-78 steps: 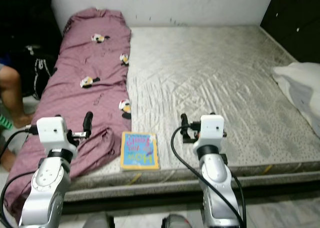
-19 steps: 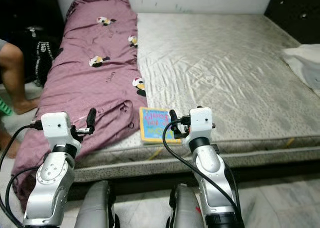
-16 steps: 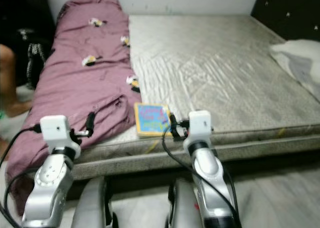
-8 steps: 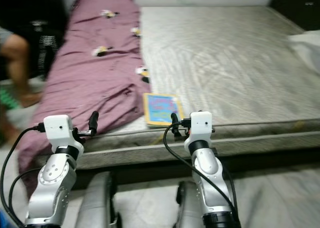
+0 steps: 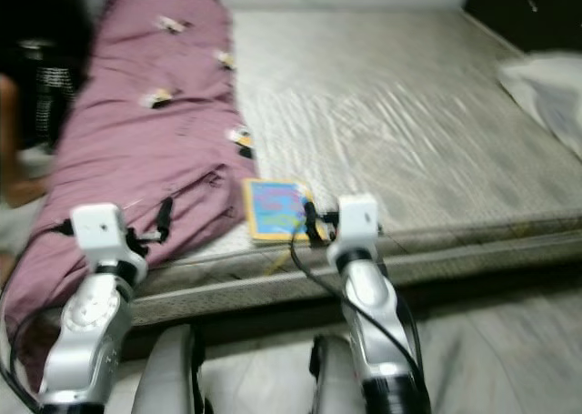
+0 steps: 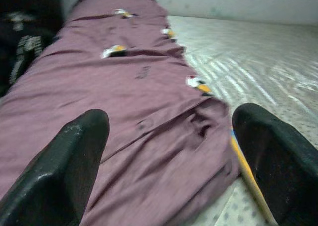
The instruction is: Clean up the room
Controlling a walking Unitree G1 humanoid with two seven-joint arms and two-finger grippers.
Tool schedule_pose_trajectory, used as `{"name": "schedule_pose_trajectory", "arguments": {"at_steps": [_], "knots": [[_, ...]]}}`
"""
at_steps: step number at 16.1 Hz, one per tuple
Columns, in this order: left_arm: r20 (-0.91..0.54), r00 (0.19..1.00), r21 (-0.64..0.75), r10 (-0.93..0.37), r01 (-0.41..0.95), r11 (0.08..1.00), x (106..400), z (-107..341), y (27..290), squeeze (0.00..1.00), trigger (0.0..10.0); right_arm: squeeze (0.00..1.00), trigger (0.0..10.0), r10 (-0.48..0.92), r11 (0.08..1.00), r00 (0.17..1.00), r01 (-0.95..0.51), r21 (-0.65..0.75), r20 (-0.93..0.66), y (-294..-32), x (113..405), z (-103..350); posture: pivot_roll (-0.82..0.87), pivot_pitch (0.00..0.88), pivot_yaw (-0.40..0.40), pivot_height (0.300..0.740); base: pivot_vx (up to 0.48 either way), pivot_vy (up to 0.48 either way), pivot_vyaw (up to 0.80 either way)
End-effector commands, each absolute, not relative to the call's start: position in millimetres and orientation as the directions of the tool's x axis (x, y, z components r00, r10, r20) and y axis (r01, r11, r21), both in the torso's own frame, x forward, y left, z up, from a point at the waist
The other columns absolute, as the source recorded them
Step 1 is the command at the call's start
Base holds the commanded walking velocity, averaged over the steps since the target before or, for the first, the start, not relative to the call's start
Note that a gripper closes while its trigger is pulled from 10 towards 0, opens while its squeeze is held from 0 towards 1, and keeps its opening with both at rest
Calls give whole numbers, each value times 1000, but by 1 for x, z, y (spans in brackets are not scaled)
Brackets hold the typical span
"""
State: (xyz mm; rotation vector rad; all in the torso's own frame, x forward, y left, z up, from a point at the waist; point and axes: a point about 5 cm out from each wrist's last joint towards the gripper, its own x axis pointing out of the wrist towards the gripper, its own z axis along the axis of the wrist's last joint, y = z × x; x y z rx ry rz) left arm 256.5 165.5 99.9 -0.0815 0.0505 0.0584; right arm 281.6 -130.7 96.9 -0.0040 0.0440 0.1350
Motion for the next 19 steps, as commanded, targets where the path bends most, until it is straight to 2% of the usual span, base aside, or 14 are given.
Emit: {"name": "schedule_pose_trajectory", "arguments": {"at_steps": [1, 5, 13, 19], "knots": [[-39, 999, -97, 24, -28, 995, 260, 103, 156, 0, 10000, 0, 10000, 106, 994, 993, -107, -12, -56, -140, 280, 94, -16, 0, -18, 583, 345, 0, 0], [-42, 999, -92, 27, -31, 995, 260, 102, 156, 0, 10000, 0, 10000, 106, 994, 992, -107, -18, -61, -140, 281, 93, -17, 0, -19, 583, 277, 0, 0], [-78, 996, -81, 40, -46, 996, 270, 96, 153, 0, 10000, 0, 10000, 109, 994, 992, -110, -14, -70, -139, 279, 91, -14, 0, -19, 583, 0, 0, 0], [-95, 995, -100, 22, -32, 995, 272, 93, 149, 0, 10000, 0, 10000, 110, 994, 991, -111, -20, -71, -141, 277, 90, -26, 0, -18, 538, 0, 0, 0]]}}
